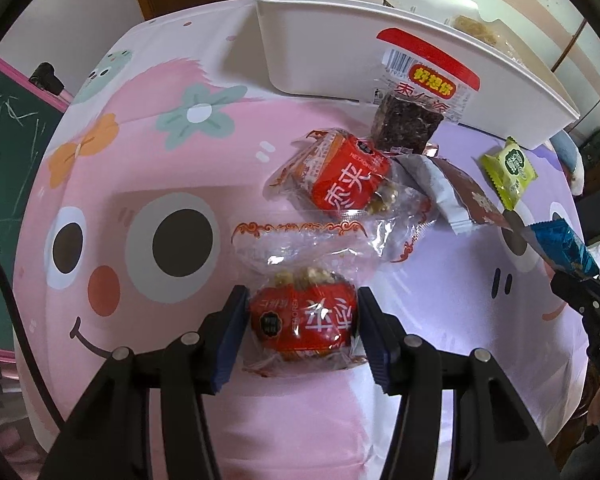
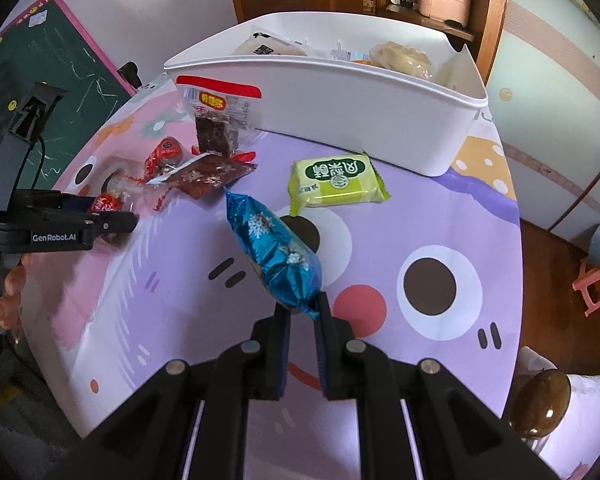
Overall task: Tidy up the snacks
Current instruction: 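Lift the red packet and blue candy off the table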
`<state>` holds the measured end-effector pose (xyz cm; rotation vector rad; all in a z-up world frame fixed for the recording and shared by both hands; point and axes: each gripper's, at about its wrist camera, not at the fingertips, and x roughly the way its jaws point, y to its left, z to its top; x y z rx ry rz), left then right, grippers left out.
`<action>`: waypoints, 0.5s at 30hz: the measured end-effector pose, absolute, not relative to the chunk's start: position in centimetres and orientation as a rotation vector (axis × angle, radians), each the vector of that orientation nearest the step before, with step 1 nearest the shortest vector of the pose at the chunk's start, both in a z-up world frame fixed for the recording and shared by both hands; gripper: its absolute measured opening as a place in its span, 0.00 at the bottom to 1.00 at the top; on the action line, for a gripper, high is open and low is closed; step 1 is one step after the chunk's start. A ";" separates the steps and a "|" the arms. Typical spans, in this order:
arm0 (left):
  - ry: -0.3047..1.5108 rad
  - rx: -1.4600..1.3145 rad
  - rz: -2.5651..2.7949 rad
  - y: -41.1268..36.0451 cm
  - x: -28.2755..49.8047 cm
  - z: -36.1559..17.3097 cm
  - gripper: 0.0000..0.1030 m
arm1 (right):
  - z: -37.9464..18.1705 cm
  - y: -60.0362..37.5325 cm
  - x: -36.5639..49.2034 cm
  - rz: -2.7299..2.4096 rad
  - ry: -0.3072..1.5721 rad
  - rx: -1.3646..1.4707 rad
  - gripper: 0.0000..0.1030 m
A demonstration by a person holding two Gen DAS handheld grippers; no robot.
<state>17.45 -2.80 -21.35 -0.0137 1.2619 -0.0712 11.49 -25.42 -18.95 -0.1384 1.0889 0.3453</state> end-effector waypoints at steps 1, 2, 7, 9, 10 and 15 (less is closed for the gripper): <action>1.260 -0.017 -0.075 -2.8 17.4 -21.3 0.51 | -19.0 -25.2 11.4 0.345 1.089 -0.140 0.11; 1.259 -0.018 -0.077 -2.8 17.4 -21.3 0.51 | -19.0 -25.1 11.4 0.345 1.091 -0.140 0.10; 1.252 -0.016 -0.087 -2.7 17.3 -21.4 0.51 | -18.9 -24.3 11.1 0.349 1.086 -0.149 0.10; 1.251 -0.017 -0.089 -2.7 17.3 -21.4 0.51 | -18.8 -24.1 11.0 0.353 1.080 -0.145 0.10; 1.250 -0.019 -0.089 -2.6 17.3 -21.4 0.51 | -18.7 -24.1 11.0 0.353 1.077 -0.142 0.10; 1.253 -0.019 -0.086 -2.6 17.4 -21.3 0.52 | -18.3 -23.8 10.9 0.362 1.067 -0.133 0.10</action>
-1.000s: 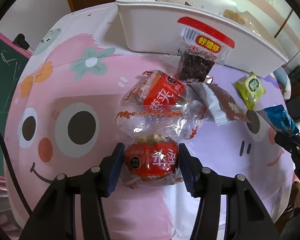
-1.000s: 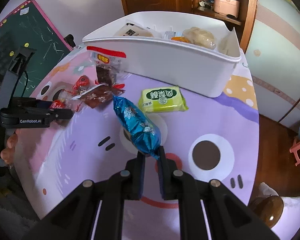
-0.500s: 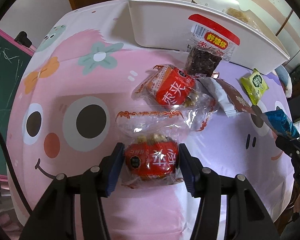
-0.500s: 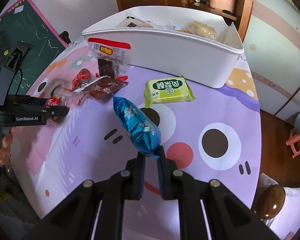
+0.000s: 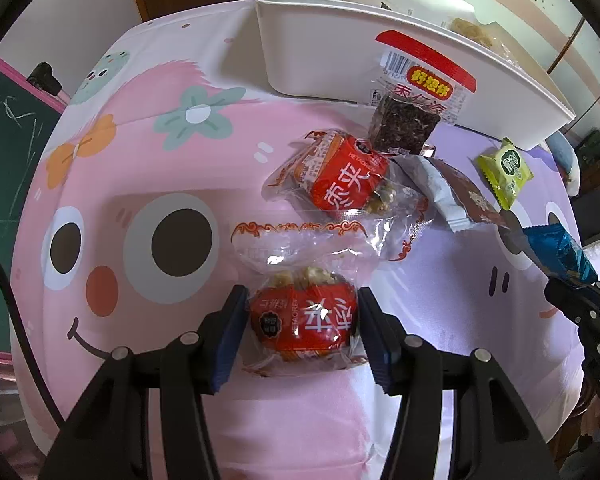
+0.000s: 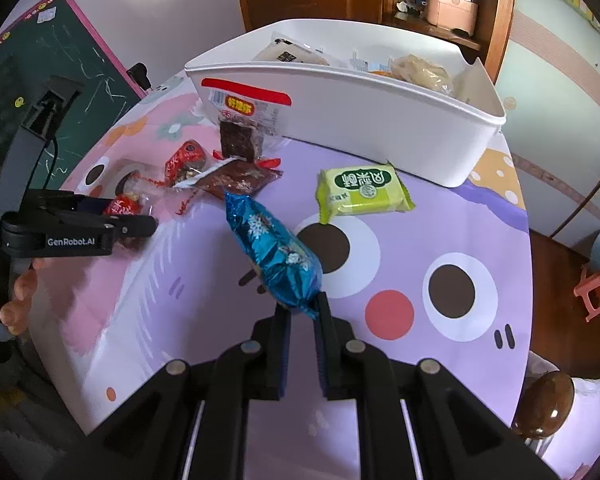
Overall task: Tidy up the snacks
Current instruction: 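Lift the red packet and blue candy off the table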
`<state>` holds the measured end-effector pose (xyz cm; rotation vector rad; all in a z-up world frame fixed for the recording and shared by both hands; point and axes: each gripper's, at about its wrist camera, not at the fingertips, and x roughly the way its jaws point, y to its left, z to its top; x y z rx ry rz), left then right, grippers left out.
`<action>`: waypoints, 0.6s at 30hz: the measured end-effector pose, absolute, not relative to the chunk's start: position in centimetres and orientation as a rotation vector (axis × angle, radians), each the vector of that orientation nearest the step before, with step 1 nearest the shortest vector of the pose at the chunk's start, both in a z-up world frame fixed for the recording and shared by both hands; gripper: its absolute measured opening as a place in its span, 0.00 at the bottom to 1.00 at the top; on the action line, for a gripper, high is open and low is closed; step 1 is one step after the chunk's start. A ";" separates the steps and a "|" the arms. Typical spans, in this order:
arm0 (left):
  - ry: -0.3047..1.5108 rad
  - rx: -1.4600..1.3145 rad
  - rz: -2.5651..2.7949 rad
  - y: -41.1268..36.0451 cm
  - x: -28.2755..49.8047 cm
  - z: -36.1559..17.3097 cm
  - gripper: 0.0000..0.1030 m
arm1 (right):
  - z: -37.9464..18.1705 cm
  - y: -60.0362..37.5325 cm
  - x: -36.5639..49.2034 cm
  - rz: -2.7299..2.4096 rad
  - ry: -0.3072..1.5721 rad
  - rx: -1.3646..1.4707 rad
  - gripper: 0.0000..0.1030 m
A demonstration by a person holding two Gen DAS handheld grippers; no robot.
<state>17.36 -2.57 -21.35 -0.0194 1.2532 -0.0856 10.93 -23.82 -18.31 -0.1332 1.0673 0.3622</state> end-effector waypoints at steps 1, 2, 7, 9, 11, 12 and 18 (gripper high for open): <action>1.253 -0.020 -0.085 -2.6 17.3 -21.3 0.52 | -18.2 -23.8 10.9 0.364 1.065 -0.131 0.10; 1.251 -0.020 -0.085 -2.6 17.3 -21.3 0.52 | -18.1 -23.8 10.9 0.366 1.060 -0.129 0.10; 1.244 -0.036 -0.086 -2.3 17.0 -21.3 0.51 | -17.7 -23.8 10.8 0.372 1.043 -0.108 0.10; 1.242 -0.055 -0.092 -2.1 16.9 -21.3 0.51 | -17.6 -23.8 10.7 0.373 1.037 -0.104 0.10; 1.244 -0.066 -0.101 -2.0 16.9 -21.3 0.51 | -17.3 -23.8 10.7 0.378 1.027 -0.095 0.10; 1.244 -0.071 -0.105 -1.9 16.9 -21.2 0.51 | -17.1 -23.8 10.7 0.379 1.023 -0.091 0.10; 1.190 -0.041 -0.126 -2.8 16.6 -19.3 0.51 | -15.9 -24.0 10.8 0.387 0.982 -0.066 0.10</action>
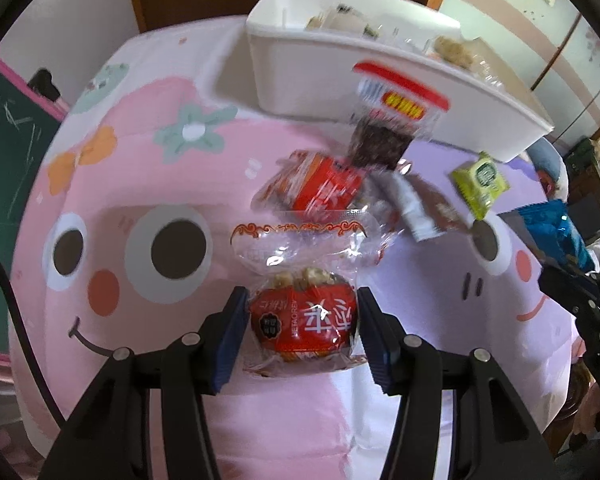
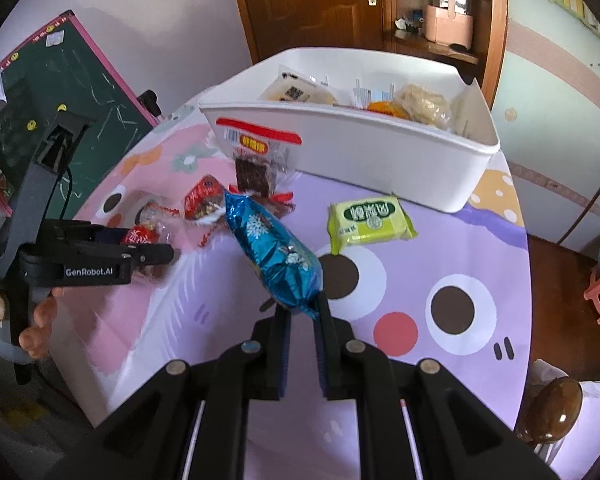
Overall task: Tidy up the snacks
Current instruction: 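Lift the red packet and blue candy off the table, then carry both snacks over the white bin and open both tools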
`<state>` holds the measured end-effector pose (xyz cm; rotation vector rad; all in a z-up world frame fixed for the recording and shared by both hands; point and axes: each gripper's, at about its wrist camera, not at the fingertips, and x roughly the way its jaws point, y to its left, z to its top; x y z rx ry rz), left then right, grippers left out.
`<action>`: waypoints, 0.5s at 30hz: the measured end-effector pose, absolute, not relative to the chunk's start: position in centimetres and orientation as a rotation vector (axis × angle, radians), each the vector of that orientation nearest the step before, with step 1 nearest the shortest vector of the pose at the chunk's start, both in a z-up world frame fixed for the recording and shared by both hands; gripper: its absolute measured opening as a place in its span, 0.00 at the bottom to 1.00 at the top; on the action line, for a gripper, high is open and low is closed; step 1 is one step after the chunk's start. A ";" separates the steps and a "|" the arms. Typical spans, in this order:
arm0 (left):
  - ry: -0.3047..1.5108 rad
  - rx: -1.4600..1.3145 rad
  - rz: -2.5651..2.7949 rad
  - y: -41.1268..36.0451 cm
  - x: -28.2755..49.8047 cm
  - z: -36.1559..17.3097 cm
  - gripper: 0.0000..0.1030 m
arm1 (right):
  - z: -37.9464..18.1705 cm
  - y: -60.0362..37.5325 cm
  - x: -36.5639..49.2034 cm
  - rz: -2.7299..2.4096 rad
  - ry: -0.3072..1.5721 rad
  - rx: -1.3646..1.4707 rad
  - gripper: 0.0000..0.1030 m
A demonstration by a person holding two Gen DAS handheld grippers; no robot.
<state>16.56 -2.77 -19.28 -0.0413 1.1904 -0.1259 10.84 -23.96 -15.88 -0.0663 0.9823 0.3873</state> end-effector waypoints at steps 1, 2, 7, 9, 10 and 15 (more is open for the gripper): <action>1.172 -0.037 -0.130 -2.9 16.5 -18.6 0.51 | -15.6 -24.0 10.9 0.387 0.974 -0.065 0.10; 1.158 -0.035 -0.133 -3.0 16.4 -18.1 0.51 | -15.3 -24.0 11.0 0.388 0.966 -0.062 0.10; 1.100 -0.039 -0.141 -3.2 16.4 -15.6 0.51 | -14.0 -24.1 11.3 0.393 0.928 -0.054 0.10; 1.090 -0.046 -0.142 -3.2 16.5 -15.1 0.51 | -13.4 -24.0 11.4 0.396 0.914 -0.051 0.10; 1.086 -0.046 -0.142 -3.1 16.5 -14.9 0.51 | -13.1 -24.0 11.5 0.398 0.906 -0.049 0.10; 1.072 -0.043 -0.146 -3.0 16.7 -14.1 0.51 | -11.8 -23.8 11.5 0.397 0.871 -0.054 0.10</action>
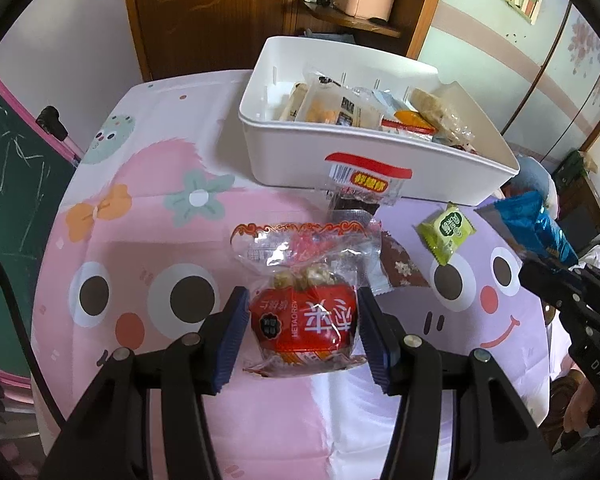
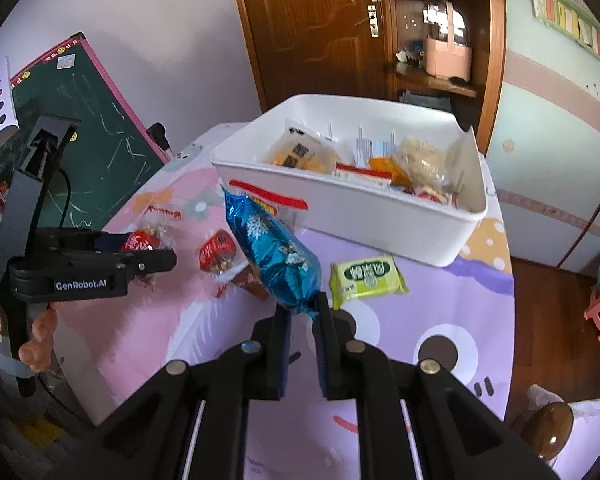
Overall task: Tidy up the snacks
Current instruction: 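Carry both snacks over the white bin and open both tools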
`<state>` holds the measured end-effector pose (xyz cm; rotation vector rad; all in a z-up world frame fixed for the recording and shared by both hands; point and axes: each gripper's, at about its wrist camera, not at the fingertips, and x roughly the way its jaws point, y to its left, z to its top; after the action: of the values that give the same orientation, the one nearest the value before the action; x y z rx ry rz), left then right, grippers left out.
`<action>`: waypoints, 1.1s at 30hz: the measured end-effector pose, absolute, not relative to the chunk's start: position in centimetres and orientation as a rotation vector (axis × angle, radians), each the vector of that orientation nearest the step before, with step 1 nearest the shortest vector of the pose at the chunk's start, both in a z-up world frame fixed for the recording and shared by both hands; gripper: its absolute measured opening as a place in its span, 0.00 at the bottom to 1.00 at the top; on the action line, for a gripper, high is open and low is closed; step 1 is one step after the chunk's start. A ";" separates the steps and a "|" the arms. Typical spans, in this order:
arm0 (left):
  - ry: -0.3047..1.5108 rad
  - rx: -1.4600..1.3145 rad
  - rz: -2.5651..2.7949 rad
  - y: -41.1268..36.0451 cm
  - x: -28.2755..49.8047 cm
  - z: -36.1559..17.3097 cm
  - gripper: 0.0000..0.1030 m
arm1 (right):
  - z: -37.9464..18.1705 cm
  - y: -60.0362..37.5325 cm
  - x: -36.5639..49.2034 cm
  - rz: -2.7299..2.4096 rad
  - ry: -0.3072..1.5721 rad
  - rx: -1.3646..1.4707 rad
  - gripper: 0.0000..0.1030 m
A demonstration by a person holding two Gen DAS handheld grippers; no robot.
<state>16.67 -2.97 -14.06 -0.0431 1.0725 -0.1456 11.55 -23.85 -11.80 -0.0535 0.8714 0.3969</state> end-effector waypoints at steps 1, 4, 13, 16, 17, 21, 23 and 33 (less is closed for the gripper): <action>1.068 -0.043 -0.146 -3.0 16.7 -13.9 0.51 | -11.6 -23.9 11.7 0.396 0.867 -0.053 0.10; 1.042 -0.035 -0.149 -3.3 17.1 -12.7 0.51 | -10.9 -23.9 12.0 0.391 0.852 -0.054 0.10; 0.925 -0.014 -0.152 -3.9 20.1 -7.4 0.51 | -7.3 -23.6 14.4 0.375 0.770 -0.054 0.10; 0.888 -0.008 -0.151 -4.0 21.4 -5.5 0.51 | -5.8 -23.6 15.3 0.363 0.739 -0.050 0.10; 0.878 -0.008 -0.151 -4.2 21.8 -5.0 0.51 | -5.4 -23.5 15.6 0.359 0.730 -0.048 0.10; 0.822 0.007 -0.144 -4.8 23.7 -2.5 0.51 | -3.6 -23.8 17.3 0.326 0.699 -0.026 0.10; 0.803 0.020 -0.138 -5.2 24.6 -1.7 0.51 | -2.6 -23.9 18.3 0.305 0.683 -0.022 0.10; 0.760 0.033 -0.132 -7.2 29.8 1.4 0.52 | 0.5 -25.0 23.1 0.203 0.634 0.016 0.11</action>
<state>29.82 -7.20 1.41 0.0328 0.7600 -0.1319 23.09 -24.99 0.54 0.0160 0.6342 0.2028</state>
